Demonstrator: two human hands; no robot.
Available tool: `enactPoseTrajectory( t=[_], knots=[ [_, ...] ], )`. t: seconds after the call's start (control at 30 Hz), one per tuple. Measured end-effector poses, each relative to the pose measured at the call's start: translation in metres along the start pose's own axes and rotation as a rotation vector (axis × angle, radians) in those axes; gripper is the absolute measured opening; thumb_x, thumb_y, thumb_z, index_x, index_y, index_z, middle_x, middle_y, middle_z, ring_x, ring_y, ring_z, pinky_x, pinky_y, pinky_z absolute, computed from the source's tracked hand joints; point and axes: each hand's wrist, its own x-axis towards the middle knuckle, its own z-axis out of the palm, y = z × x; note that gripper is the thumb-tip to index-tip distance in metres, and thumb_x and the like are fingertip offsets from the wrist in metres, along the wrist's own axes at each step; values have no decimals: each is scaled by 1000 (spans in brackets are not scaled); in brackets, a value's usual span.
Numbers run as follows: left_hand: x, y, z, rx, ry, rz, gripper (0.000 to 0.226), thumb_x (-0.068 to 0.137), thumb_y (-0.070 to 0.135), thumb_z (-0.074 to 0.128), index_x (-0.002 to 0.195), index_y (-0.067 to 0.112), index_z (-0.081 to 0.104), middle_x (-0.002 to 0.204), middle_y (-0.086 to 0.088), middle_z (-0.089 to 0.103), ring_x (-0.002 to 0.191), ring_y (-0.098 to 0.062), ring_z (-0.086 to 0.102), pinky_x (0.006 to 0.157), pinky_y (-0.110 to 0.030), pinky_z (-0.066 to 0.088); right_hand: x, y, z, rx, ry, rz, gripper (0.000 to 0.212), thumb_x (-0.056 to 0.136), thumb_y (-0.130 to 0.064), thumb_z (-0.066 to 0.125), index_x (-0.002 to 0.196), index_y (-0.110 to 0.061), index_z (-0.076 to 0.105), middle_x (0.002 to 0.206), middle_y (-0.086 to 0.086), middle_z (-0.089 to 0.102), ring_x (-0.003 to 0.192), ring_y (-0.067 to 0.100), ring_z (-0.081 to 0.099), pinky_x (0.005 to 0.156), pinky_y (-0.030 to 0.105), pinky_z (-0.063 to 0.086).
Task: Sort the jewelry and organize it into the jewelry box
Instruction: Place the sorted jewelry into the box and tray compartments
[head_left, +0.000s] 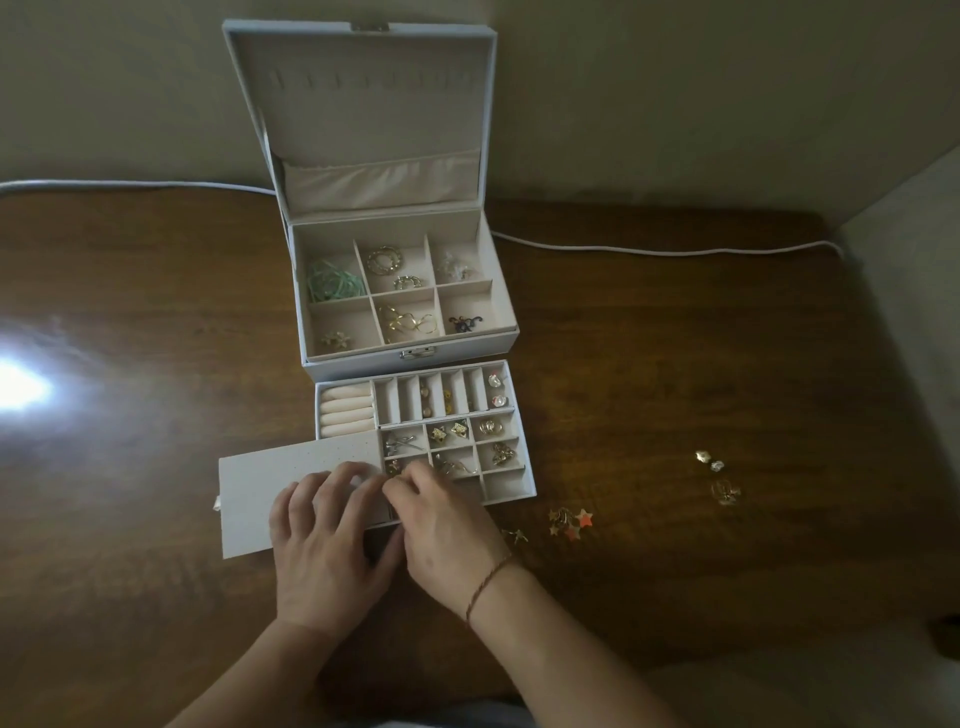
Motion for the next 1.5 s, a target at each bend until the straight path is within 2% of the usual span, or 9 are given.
enactPoseTrajectory(
  t=[0.17,0.33,0.4,0.47,0.63,0.9,1.13,1.27,1.5],
  knots=[
    [1,1,0,0,49,10,61,92,67,29,122,22,58,132,-6,50,123,-38,41,108,-53,24,-20,24,-11,149,191,-18,30,94,-14,51,122,-20,58,122,-6,54,101,9,58,87,21,52],
    [1,1,1,-8,41,1,64,89,69,33,124,21,59,134,-6,49,126,-38,39,109,-54,23,-85,133,-57,121,586,576,28,90,-19,63,117,-24,62,116,-5,59,100,12,59,80,23,50],
    [1,1,2,-7,62,11,61,87,66,38,124,22,58,134,-7,49,125,-39,39,109,-55,23,-114,180,-76,95,584,815,35,86,-19,67,120,-23,60,123,4,56,104,21,58,81,30,48],
    [1,1,4,-3,84,32,58,84,61,44,127,24,54,135,-10,46,126,-39,39,110,-56,21,-134,213,-87,106,479,917,44,84,-23,71,127,-23,57,136,6,47,123,29,50,96,41,47],
    [-2,0,8,83,32,140,54,91,55,37,137,29,46,140,-10,45,130,-39,39,116,-59,6,-146,235,-79,29,247,801,45,86,-22,69,130,-20,58,138,3,47,129,26,44,106,44,41],
    [0,0,6,108,16,146,52,89,50,43,134,30,58,139,-10,47,129,-38,39,114,-60,10,-142,227,-63,-24,353,762,20,91,-11,59,108,-14,68,120,2,57,108,23,56,91,41,52],
    [-1,-1,9,59,71,145,52,89,50,43,135,26,52,133,-10,52,125,-37,43,113,-57,18,-138,213,-60,51,354,666,26,88,-5,63,109,-21,66,111,-8,51,90,7,55,76,20,45],
    [-1,0,8,52,78,150,51,88,49,44,134,27,53,132,-10,52,125,-37,43,112,-58,20,-135,209,-61,115,364,712,31,86,-2,65,113,-19,66,111,-6,50,81,5,54,76,21,49],
    [-1,-3,8,45,132,237,44,88,43,51,127,31,66,130,-13,55,121,-40,45,109,-61,22,-130,202,-56,64,236,660,20,84,-2,67,91,-20,68,104,-12,52,80,2,54,65,9,40]
  ],
)
